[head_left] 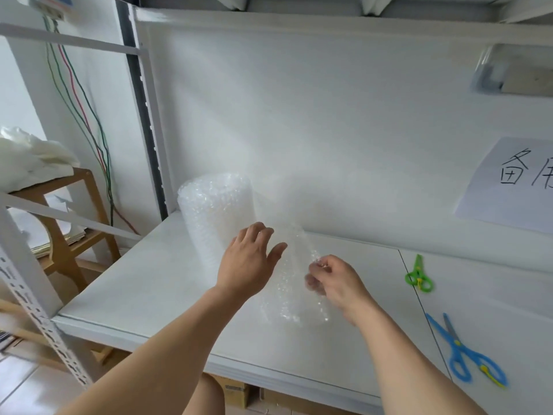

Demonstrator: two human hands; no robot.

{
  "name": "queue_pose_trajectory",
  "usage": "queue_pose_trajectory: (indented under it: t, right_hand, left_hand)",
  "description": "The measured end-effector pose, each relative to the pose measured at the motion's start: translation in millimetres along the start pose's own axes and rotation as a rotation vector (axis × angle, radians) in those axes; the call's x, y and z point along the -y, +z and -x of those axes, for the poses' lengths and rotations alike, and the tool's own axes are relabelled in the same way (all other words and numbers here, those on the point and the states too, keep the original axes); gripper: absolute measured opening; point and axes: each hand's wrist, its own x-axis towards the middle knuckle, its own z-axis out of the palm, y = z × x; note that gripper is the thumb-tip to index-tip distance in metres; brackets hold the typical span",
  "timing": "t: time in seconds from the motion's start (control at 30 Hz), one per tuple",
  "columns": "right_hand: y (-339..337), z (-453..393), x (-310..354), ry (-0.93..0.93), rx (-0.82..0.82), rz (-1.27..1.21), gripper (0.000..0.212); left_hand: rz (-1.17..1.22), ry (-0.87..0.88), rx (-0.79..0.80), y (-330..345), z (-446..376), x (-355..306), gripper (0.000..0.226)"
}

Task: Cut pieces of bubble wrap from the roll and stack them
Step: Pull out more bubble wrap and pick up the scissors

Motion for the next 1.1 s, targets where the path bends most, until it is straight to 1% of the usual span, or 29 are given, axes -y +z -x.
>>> queue_pose_trajectory:
  t: [0.07,0.13,0.2,0.3,0.33,0.4,0.47,0.53,0.6,0.67,0.7,0.77,0.83,0.93,1.0,1.1]
  right_hand:
    - [-15,1,4,-0.033,-0.012,0.013,0.011]
    - [-29,-1,5,-0.077,0.005,0.094,0.012]
    - [-42,-1,8,-0.097,0.014,0.133,0.011]
    - [-61,-1,14,-0.111,0.021,0.154,0.011]
    - [-67,-1,16,-0.11,0.032,0.159,0.011]
    - [-75,-2,19,-0.099,0.056,0.16,0.014]
    - [-79,-1,23,-0.076,0.09,0.147,0.016]
    - [-82,2,27,-0.048,0.145,0.127,0.018]
    - [-85,5,30,-0.015,0.195,0.088,0.021]
    - [-88,8,31,0.012,0.193,0.019,0.021]
    - [-89,8,30,0.019,0.173,-0.024,0.017]
    - [-92,9,26,0.036,0.116,-0.106,0.011]
    - [-95,10,21,0.054,0.075,-0.169,0.011]
    - [-100,9,14,0.072,0.022,-0.23,0.013]
    - [-101,8,10,0.082,-0.03,-0.281,0.017]
    - [-101,6,2,0.093,-0.144,-0.393,0.015]
  left_hand:
    - [-0.002,-0.039,0.007,8,-2,1,0.059]
    - [-0.076,-0.035,-0.015,14,-3,2,0.058]
    - [-0.126,-0.066,-0.037,16,-5,2,0.057]
    - [-0.099,-0.105,-0.109,15,-7,0,0.055]
    - [-0.058,-0.078,-0.156,15,-9,-1,0.053]
    - [-0.005,0.056,-0.23,14,-16,-5,0.048]
    - [0.009,0.185,-0.234,13,-29,-11,0.054]
    - [-0.003,0.267,-0.14,10,-45,-19,0.065]
    - [-0.072,0.334,0.011,8,-59,-26,0.074]
    - [-0.119,0.354,0.159,7,-70,-31,0.077]
    - [-0.112,0.346,0.211,6,-74,-32,0.076]
    - [-0.031,0.32,0.276,4,-80,-36,0.07]
    - [0.05,0.296,0.35,1,-84,-37,0.058]
    - [0.061,0.288,0.514,-2,-90,-35,0.044]
    - [0.071,0.279,0.58,-2,-94,-35,0.036]
    - [0.101,0.178,0.689,-5,-99,-41,0.035]
